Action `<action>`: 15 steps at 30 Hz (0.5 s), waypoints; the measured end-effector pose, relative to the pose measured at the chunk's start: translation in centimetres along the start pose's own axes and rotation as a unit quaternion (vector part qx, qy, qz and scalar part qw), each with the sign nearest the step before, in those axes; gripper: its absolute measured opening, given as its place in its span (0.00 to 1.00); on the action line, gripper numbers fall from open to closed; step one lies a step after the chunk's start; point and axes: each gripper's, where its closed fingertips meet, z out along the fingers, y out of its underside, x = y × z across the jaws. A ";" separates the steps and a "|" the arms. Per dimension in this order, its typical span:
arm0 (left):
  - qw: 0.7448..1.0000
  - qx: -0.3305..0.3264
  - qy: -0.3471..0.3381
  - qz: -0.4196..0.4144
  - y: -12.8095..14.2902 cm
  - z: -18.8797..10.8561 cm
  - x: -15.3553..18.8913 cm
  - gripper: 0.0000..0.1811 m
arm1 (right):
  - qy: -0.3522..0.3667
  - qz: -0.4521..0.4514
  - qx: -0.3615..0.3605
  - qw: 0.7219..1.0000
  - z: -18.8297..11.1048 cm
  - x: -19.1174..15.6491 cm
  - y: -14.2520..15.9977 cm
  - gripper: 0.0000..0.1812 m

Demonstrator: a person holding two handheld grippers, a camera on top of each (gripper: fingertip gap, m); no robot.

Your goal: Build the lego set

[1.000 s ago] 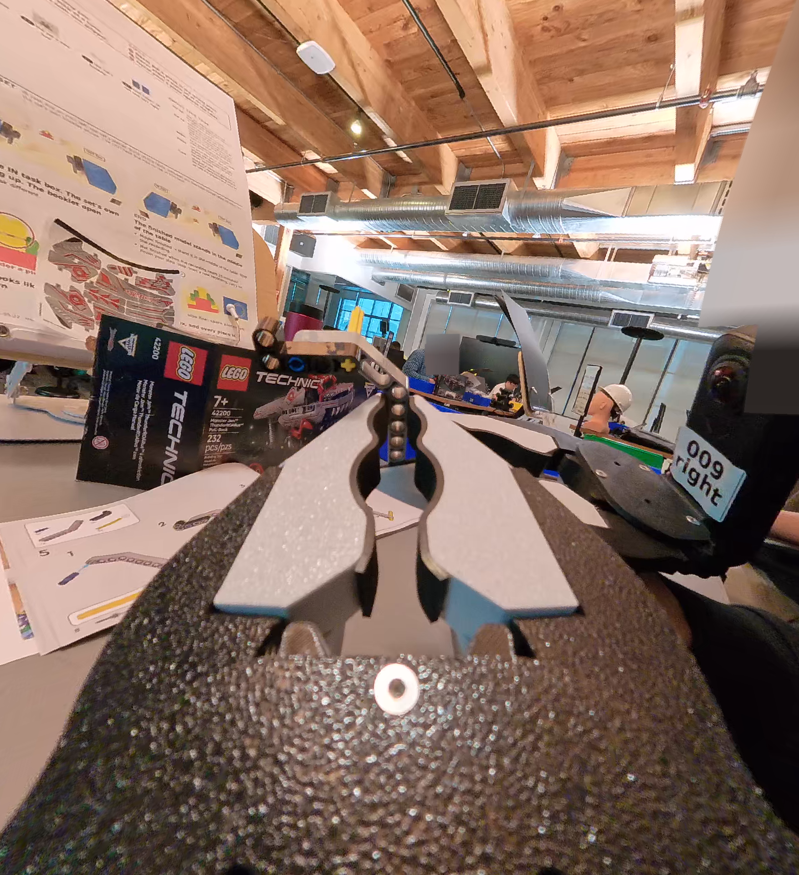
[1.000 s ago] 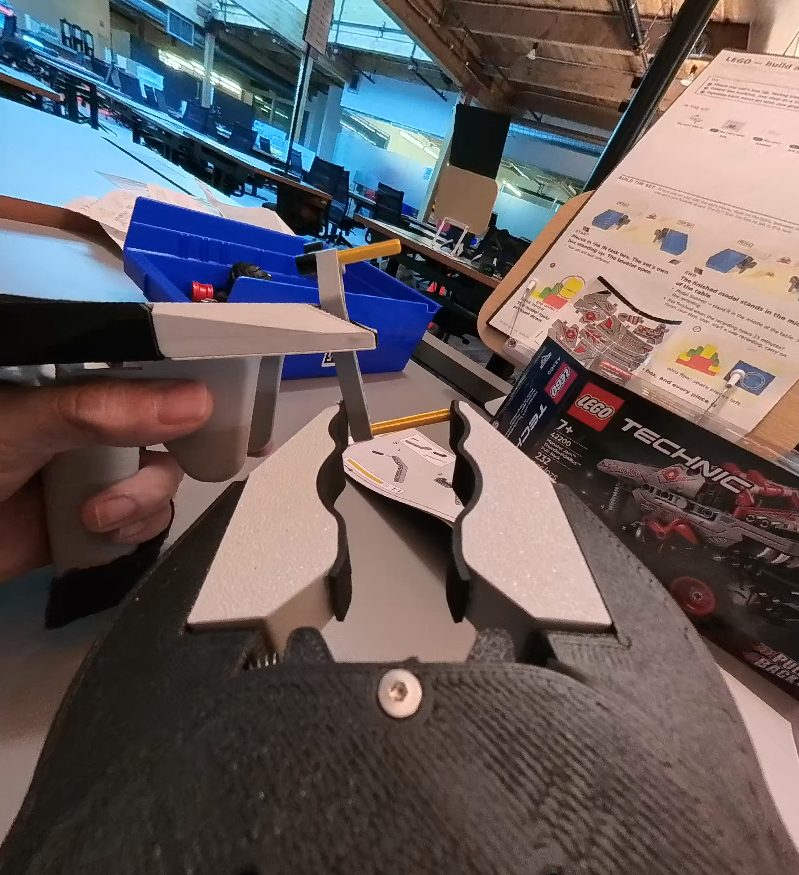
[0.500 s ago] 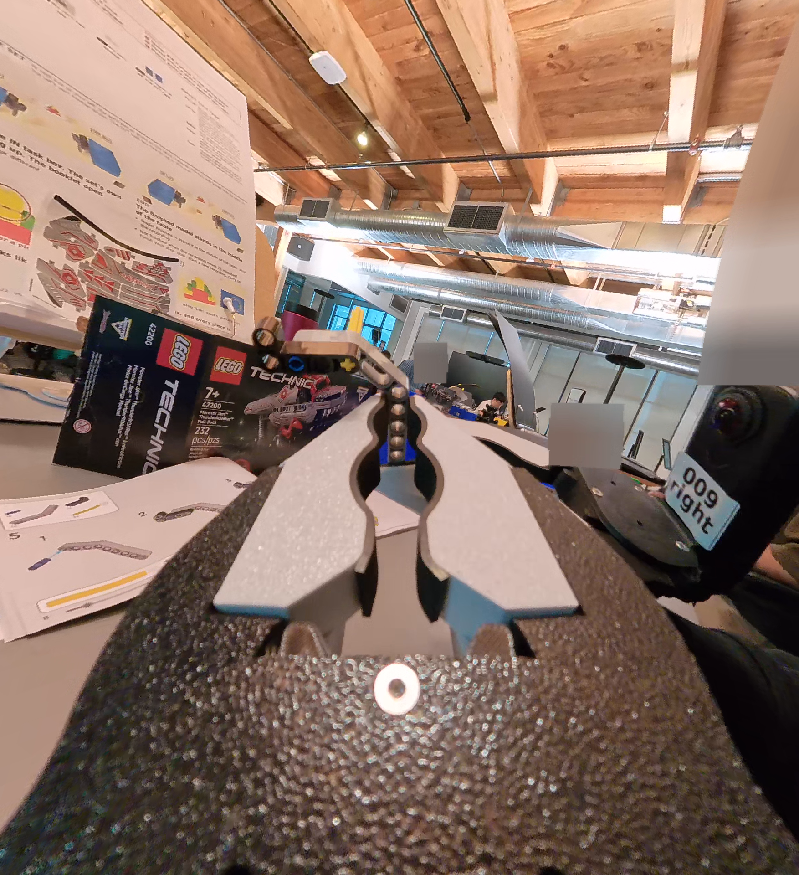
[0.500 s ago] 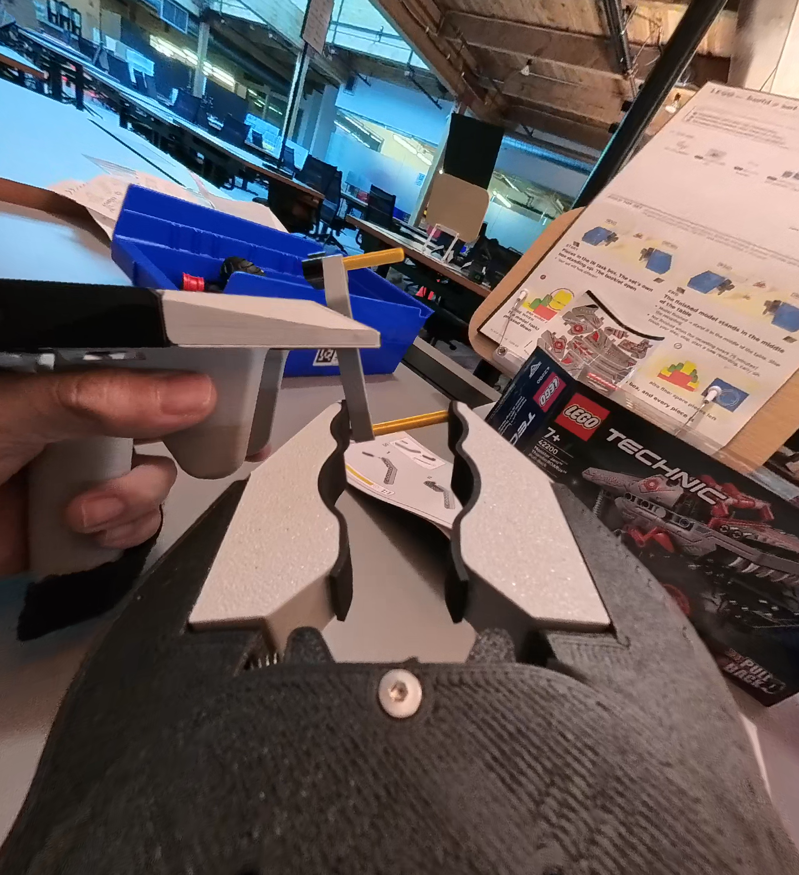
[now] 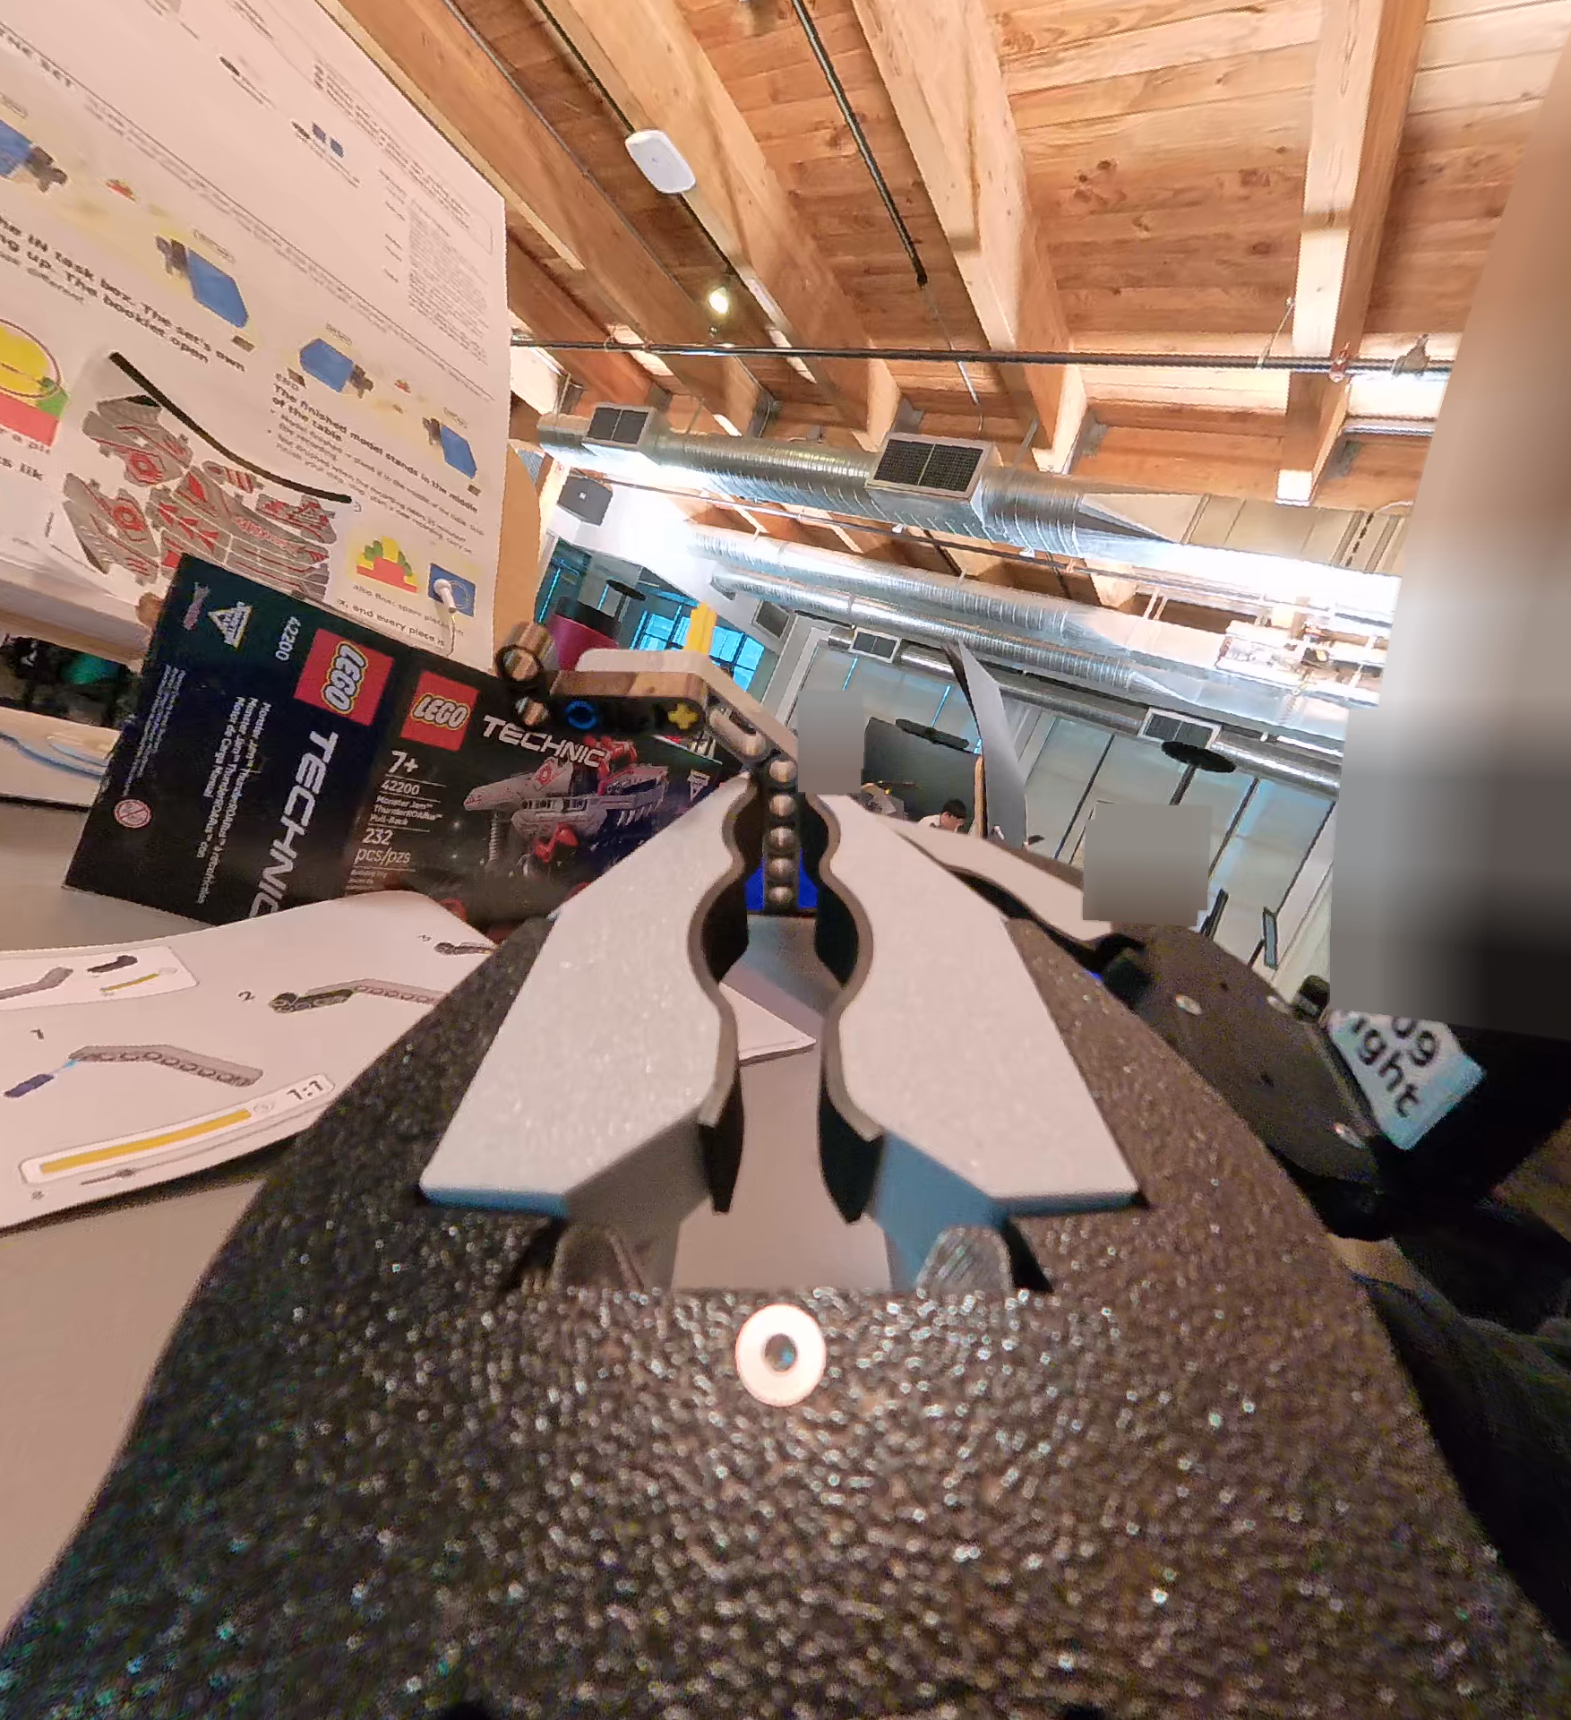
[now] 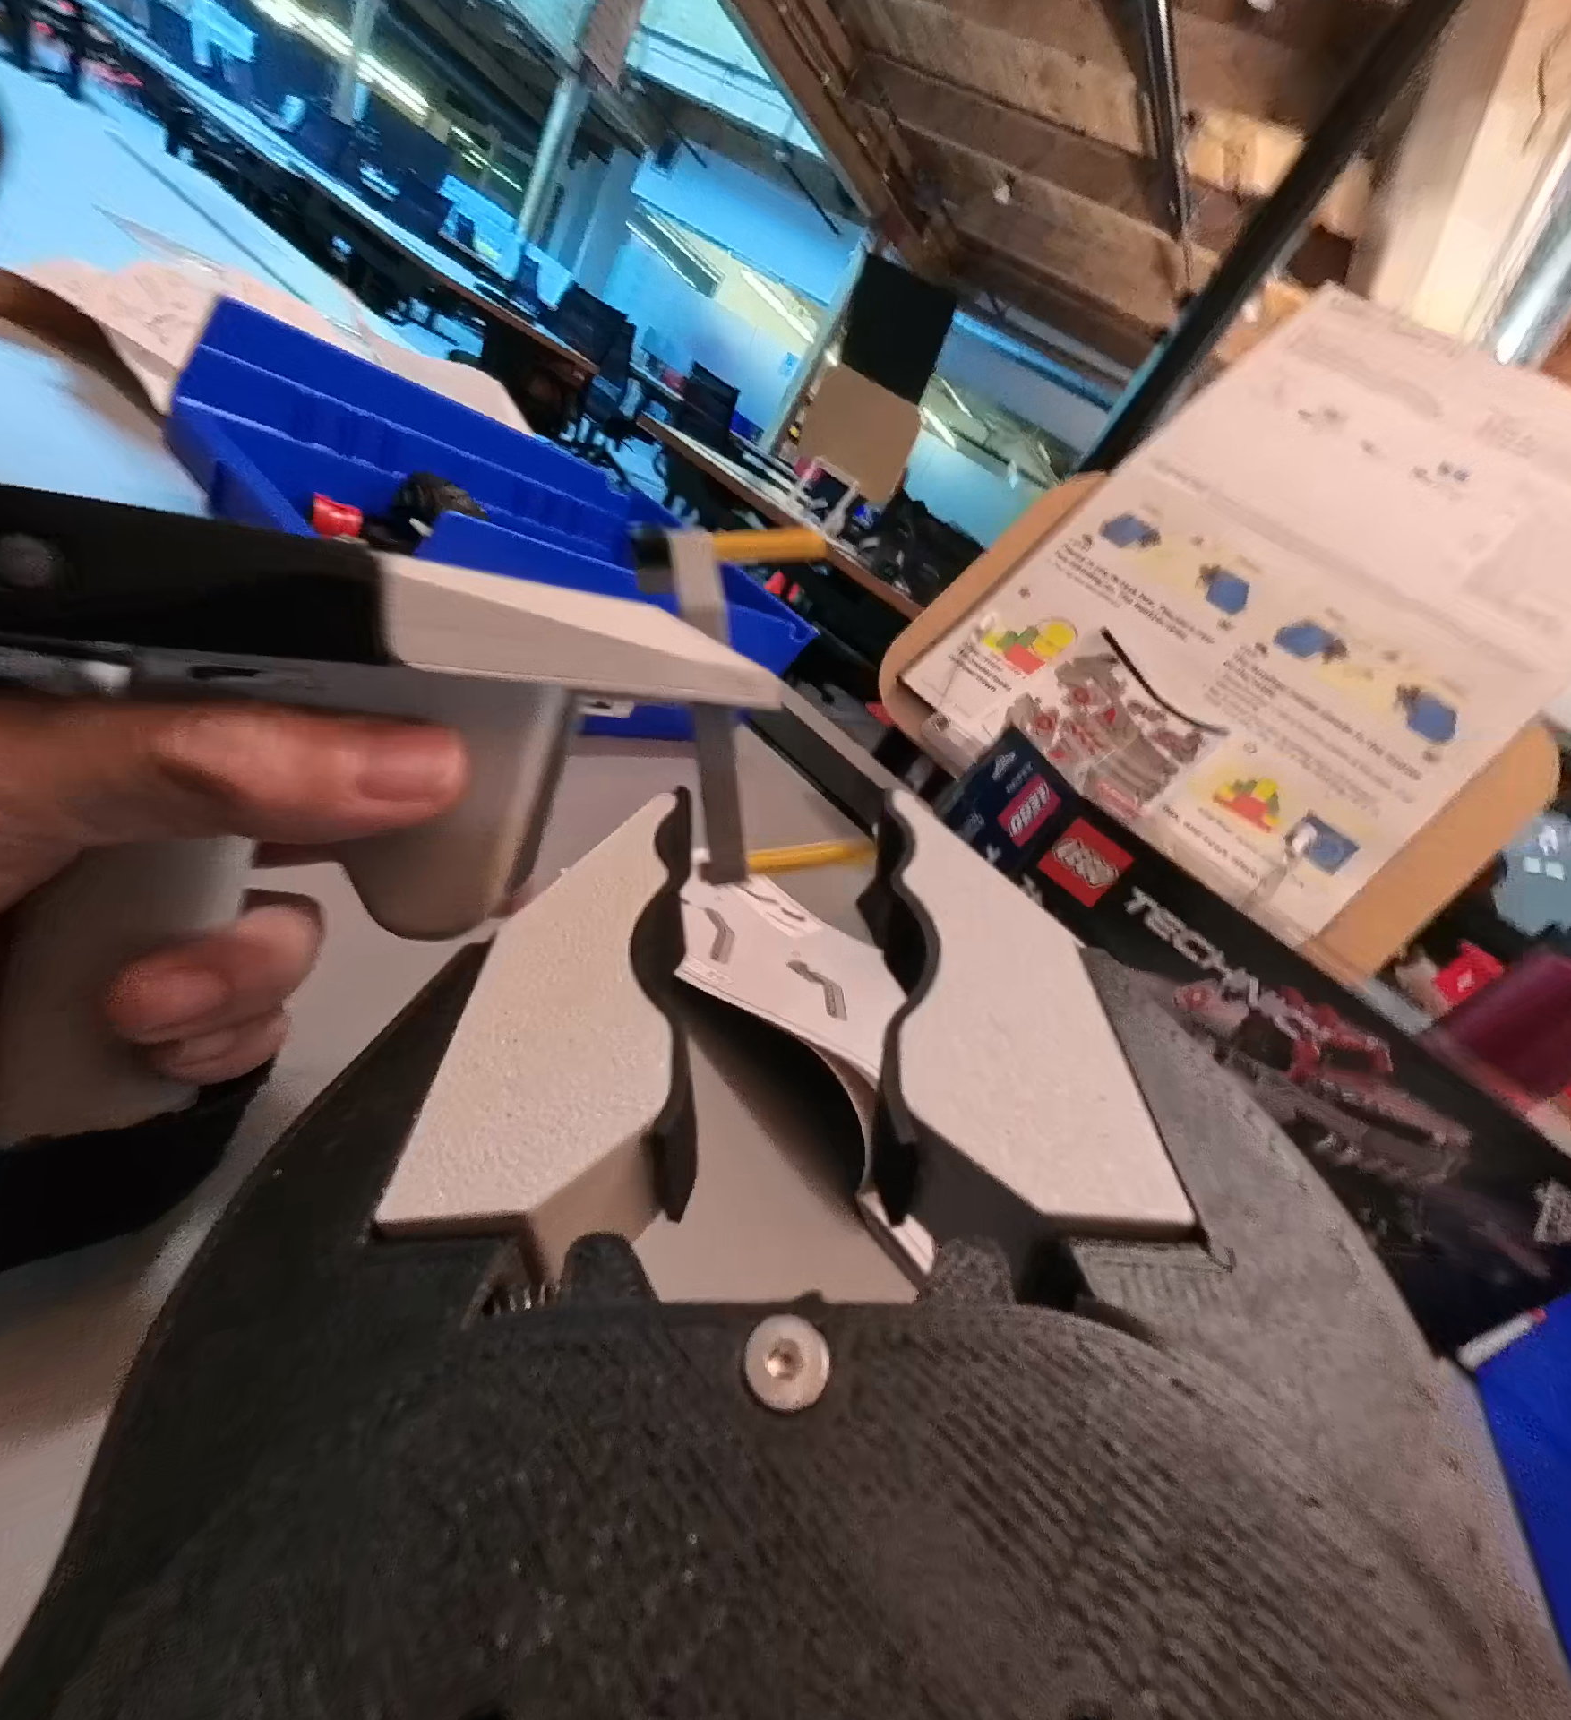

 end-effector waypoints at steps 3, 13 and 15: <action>1.000 -0.006 0.002 0.003 0.5 0.1 0.3 0.02 | -0.021 -0.023 0.004 1.000 -0.1 -1.2 -0.4 0.04; 1.000 0.004 0.010 0.029 0.2 0.0 0.6 0.02 | -0.014 0.077 -0.009 0.997 0.3 0.3 0.7 0.23; 0.999 0.005 0.012 0.049 0.1 0.0 0.8 0.02 | -0.010 0.071 -0.009 0.997 0.3 0.3 0.5 0.23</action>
